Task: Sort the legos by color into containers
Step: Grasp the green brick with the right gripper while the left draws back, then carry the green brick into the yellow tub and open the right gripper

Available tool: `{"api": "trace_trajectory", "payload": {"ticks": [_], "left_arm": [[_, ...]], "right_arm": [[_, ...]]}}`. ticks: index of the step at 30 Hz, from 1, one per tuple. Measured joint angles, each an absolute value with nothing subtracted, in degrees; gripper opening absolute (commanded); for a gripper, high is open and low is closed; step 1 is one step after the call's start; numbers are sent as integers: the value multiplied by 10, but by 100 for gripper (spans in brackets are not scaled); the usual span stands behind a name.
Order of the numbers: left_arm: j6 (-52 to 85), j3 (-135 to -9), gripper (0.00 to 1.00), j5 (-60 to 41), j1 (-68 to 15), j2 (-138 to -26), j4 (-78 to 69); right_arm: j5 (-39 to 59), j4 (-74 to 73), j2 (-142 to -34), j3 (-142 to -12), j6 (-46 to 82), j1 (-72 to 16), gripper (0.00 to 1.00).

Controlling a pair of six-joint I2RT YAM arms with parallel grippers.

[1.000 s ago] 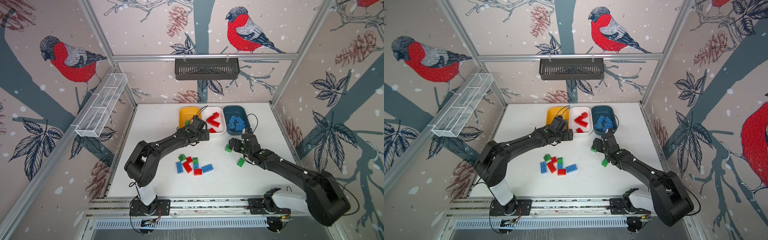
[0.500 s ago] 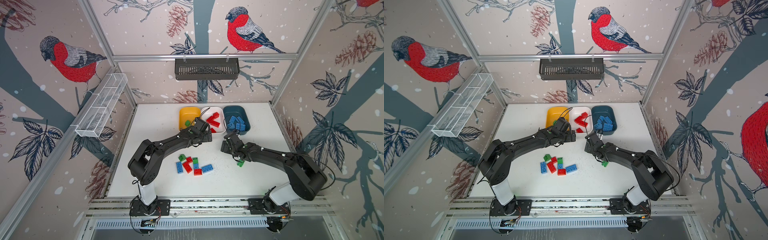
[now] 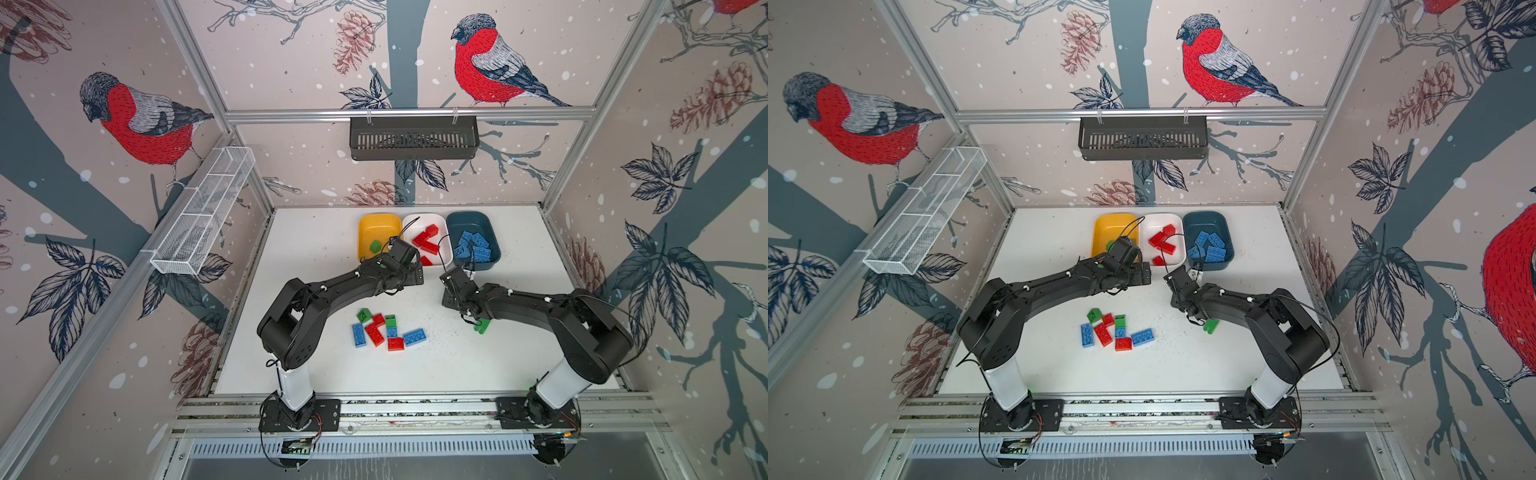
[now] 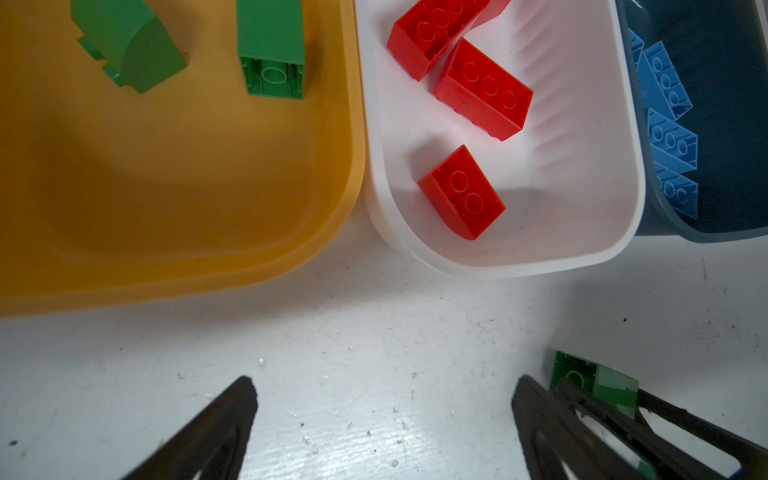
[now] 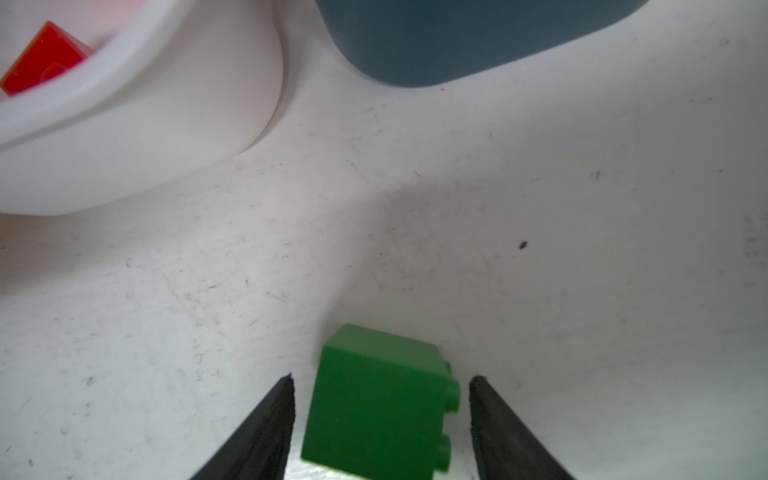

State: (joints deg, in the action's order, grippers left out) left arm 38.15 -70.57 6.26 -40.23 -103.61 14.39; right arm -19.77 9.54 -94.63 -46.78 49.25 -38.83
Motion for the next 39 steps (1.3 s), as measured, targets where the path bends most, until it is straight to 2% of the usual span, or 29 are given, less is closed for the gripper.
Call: {"api": "trace_trajectory", "payload": {"ticks": [12, 19, 31, 39], "left_arm": [[402, -682, 97, 98, -400, -1006, 144], [420, -656, 97, 137, -393, -970, 144], [488, -583, 97, 188, -342, -896, 167], [513, -532, 97, 199, -328, -860, 227]], "right_arm": [[-211, 67, -968, -465, 464, -399, 44], [-195, 39, -954, -458, 411, -428, 36], [-117, -73, -954, -517, 294, -472, 34], [-71, -114, -1032, -623, 239, -472, 35]]}}
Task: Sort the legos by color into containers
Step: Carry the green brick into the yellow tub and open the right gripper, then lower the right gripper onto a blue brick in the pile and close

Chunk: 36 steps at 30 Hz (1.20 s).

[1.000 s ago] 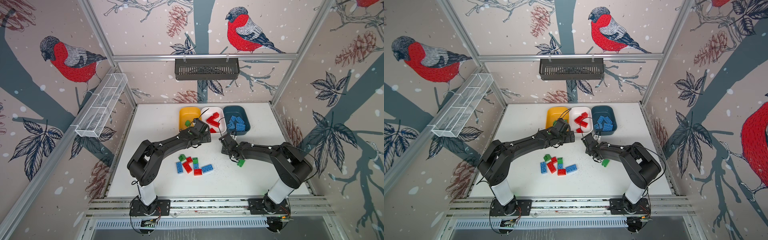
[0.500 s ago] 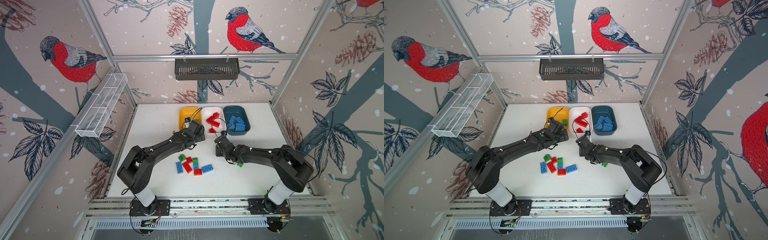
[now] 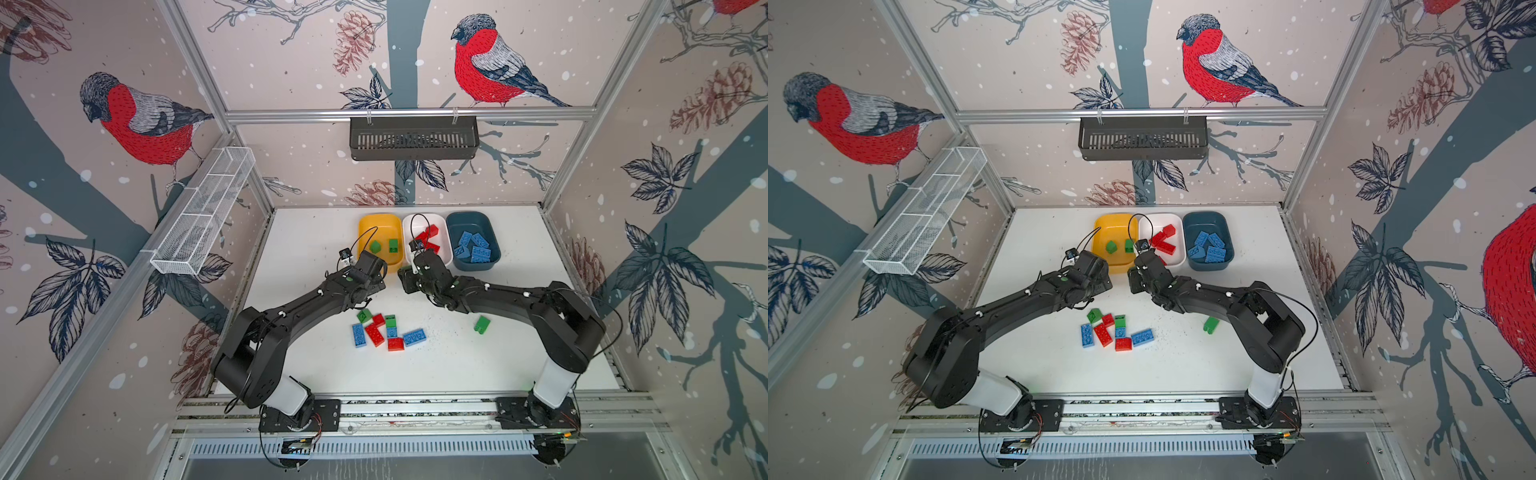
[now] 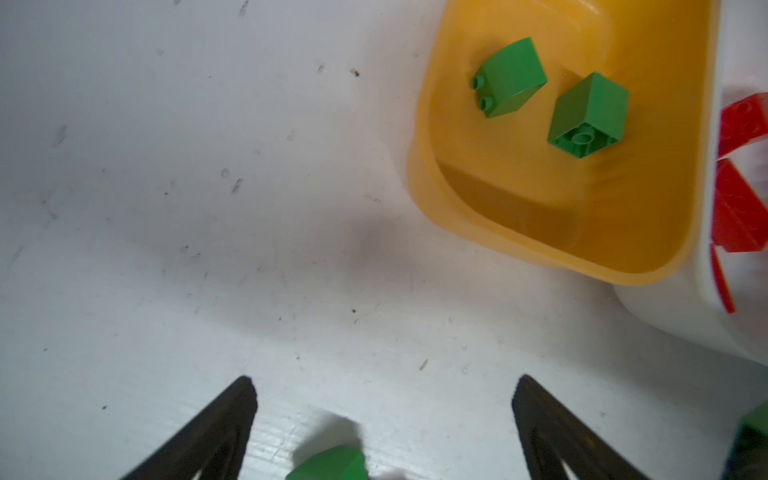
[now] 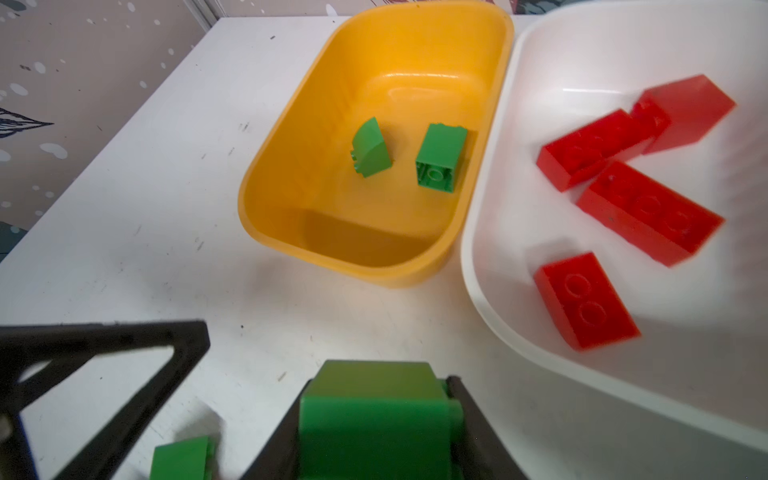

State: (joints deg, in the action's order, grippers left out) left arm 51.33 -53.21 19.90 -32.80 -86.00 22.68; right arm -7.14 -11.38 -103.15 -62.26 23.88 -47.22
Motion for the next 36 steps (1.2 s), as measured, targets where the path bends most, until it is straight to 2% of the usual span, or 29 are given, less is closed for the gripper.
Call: {"api": "trace_trajectory", "payload": {"ticks": [5, 11, 13, 17, 23, 24, 27, 32, 36], "left_arm": [[525, -509, 96, 194, -328, -842, 260], [527, -491, 97, 171, -328, -825, 284], [532, -488, 96, 167, -328, -820, 290], [536, -487, 97, 166, -328, -817, 291], [536, -491, 97, 166, -316, -818, 286], [536, -492, 97, 166, -316, -819, 284], [536, -496, 97, 165, -314, -825, 279], [534, -508, 96, 163, -313, -844, 272], [529, -512, 96, 159, -313, -854, 270]], "right_arm": [[-59, -115, -1108, -729, 226, -464, 39], [-54, -86, -1181, -849, 221, -456, 71], [-46, -81, -1177, -851, 215, -457, 75], [-32, -69, -1118, -782, 205, -460, 80], [6, -63, -980, -598, 164, -479, 82], [29, -55, -957, -566, 154, -479, 88], [65, -25, -900, -497, 105, -486, 92], [111, 11, -839, -443, -8, -528, 93], [115, 36, -830, -429, -105, -552, 92]]}}
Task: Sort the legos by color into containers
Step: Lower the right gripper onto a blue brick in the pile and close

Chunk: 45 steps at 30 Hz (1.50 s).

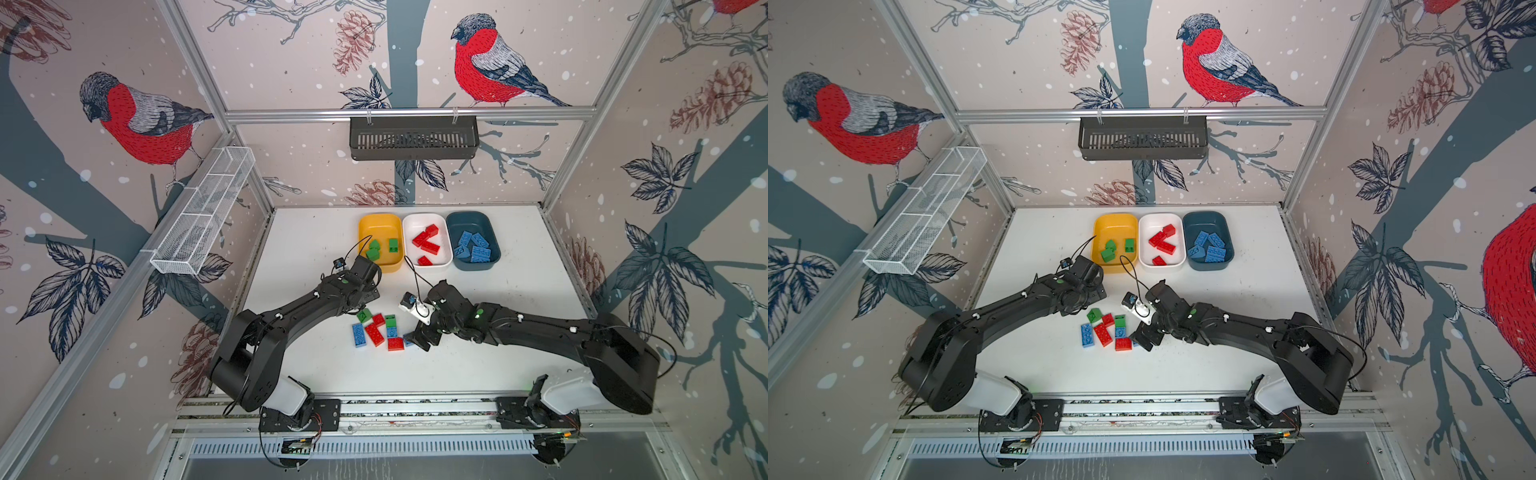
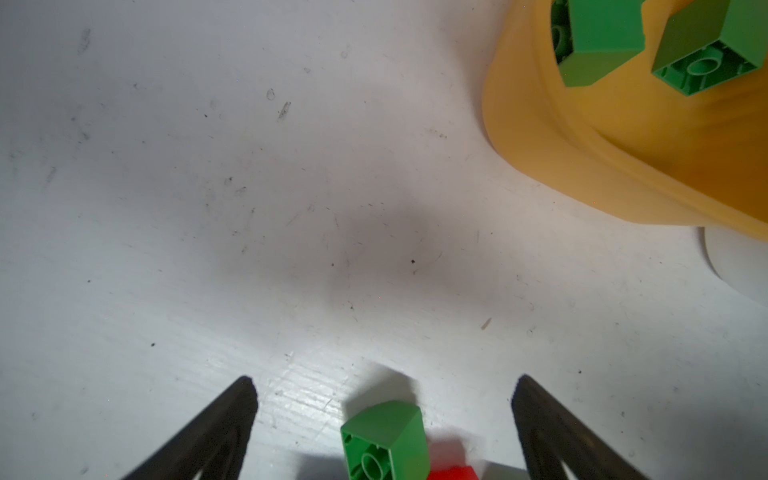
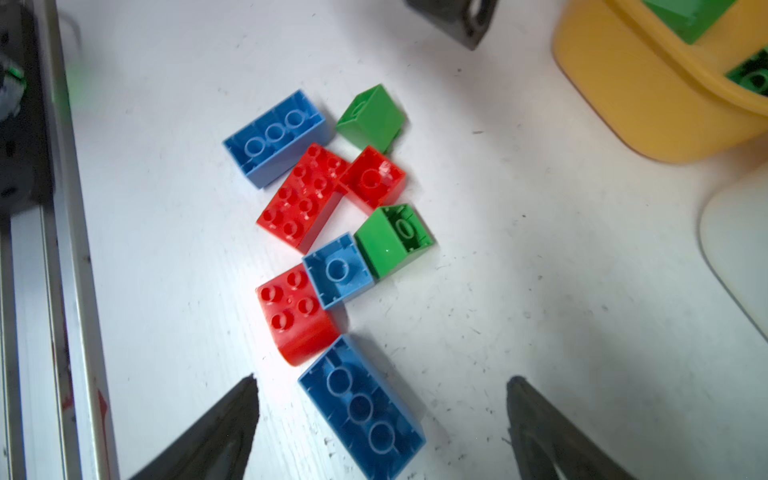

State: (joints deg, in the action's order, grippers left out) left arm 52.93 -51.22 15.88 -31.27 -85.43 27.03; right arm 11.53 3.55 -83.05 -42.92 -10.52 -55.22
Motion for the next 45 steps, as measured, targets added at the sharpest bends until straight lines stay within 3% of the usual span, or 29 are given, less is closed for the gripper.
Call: {"api": "trace_trajectory", "payload": {"ticks": [17, 19, 23, 27, 39, 45], "left_arm": [[531, -503, 96, 151, -312, -848, 261], [531, -502, 96, 151, -312, -848, 262], [531, -500, 96, 150, -312, -848, 260], [531, -494, 96, 140, -312, -848, 255], [531, -485, 96, 88, -326, -852, 230], [531, -499, 96, 78, -341, -852, 236]], "right_arm": [[89, 81, -944, -474, -244, -566, 88], [88, 86, -952, -477, -250, -566, 84], [89, 84, -956, -478, -254, -565, 66], [86, 79, -957, -476, -254, -563, 62], [69, 78, -957, -475, -249, -538, 35], [26, 71, -933, -459, -222, -511, 30]]}}
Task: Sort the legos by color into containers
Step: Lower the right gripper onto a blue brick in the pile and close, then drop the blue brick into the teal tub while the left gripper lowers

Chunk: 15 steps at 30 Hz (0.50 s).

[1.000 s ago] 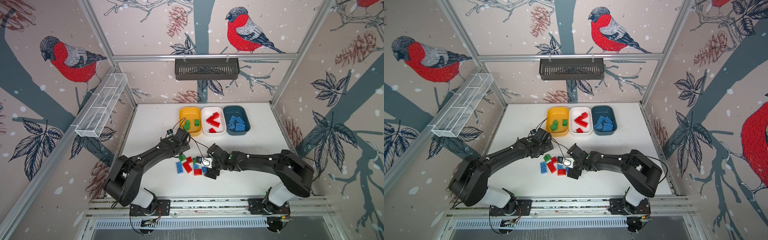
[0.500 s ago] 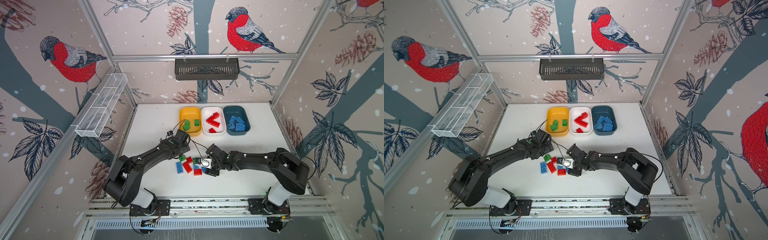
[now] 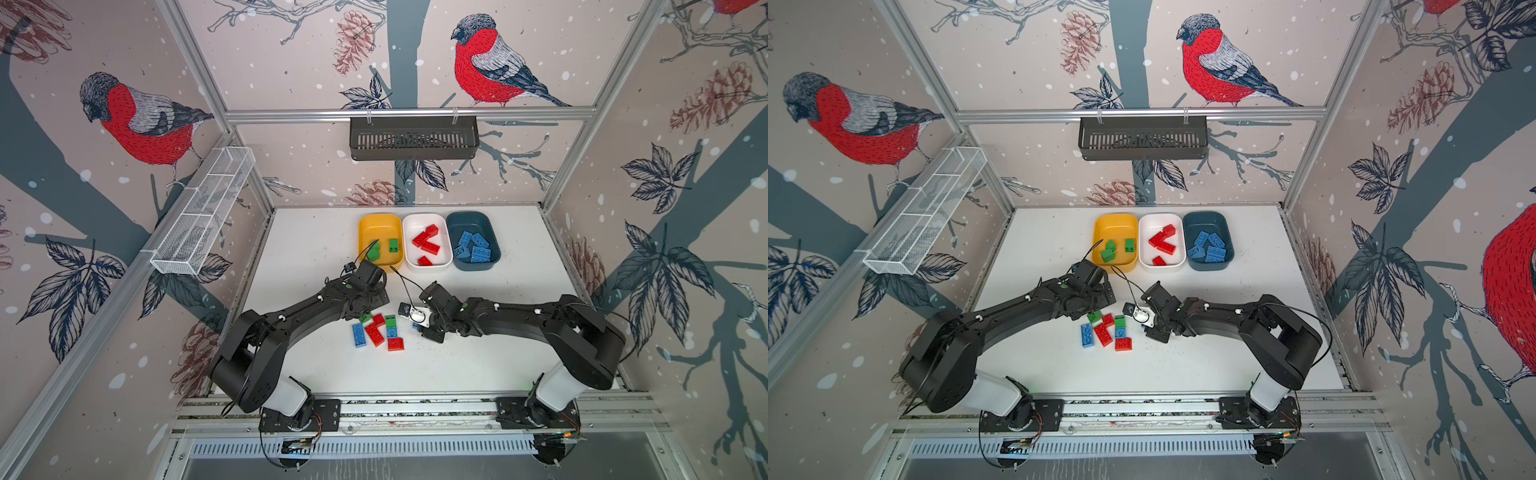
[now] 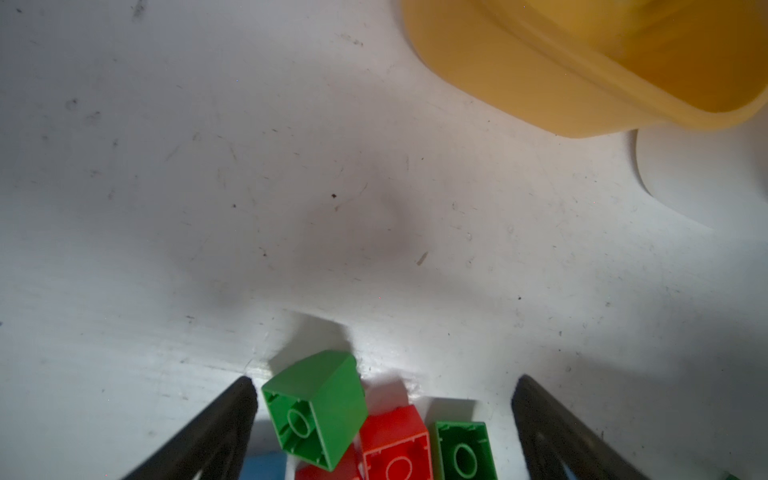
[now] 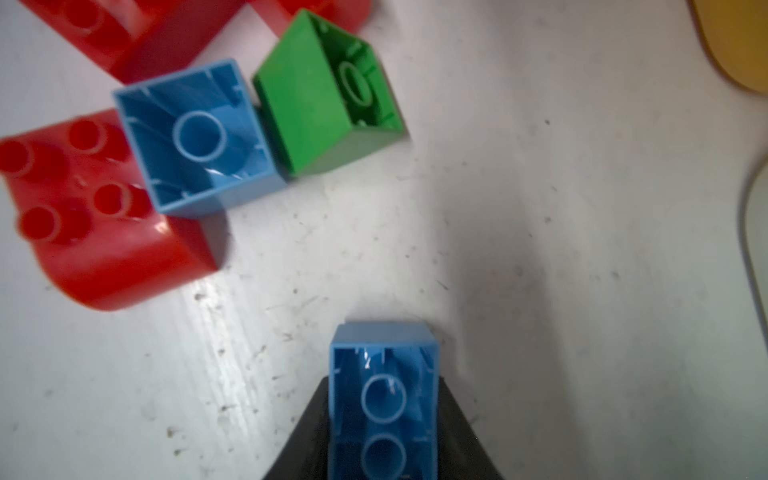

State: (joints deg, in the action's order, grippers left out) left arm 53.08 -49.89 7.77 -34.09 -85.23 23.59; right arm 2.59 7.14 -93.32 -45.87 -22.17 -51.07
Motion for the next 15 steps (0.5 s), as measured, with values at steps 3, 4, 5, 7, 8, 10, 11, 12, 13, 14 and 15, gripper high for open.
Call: {"api": "trace_trajectory", "payload": {"ticks": [3, 4, 5, 7, 8, 10, 11, 12, 13, 14, 15], "left_arm": [[531, -503, 96, 81, -346, -852, 242], [531, -506, 96, 84, -350, -852, 246], [531, -510, 97, 89, -356, -853, 250], [531, -522, 96, 98, -369, -859, 261], [531, -531, 96, 106, -377, -863, 265], [531, -547, 96, 119, -389, -870, 277], [531, -555, 96, 125, -395, -874, 280], [531, -560, 96, 130, -400, -878, 281], [531, -566, 96, 136, -404, -881, 285], [531, -573, 96, 141, -408, -884, 292], [531, -579, 96, 144, -412, -888, 295]], "right_arm": [[13, 57, -900, -444, -197, -490, 28], [13, 48, -886, -439, -188, -482, 28], [12, 36, -871, -432, -175, -470, 28], [9, 8, -843, -418, -149, -445, 28], [7, -7, -829, -410, -134, -430, 28], [4, -34, -807, -397, -107, -400, 28], [2, -48, -799, -393, -89, -383, 28], [1, -64, -792, -389, -71, -364, 28], [-1, -75, -787, -387, -57, -349, 28], [-3, -88, -783, -386, -40, -332, 28], [-7, -98, -780, -385, -25, -317, 28]]}}
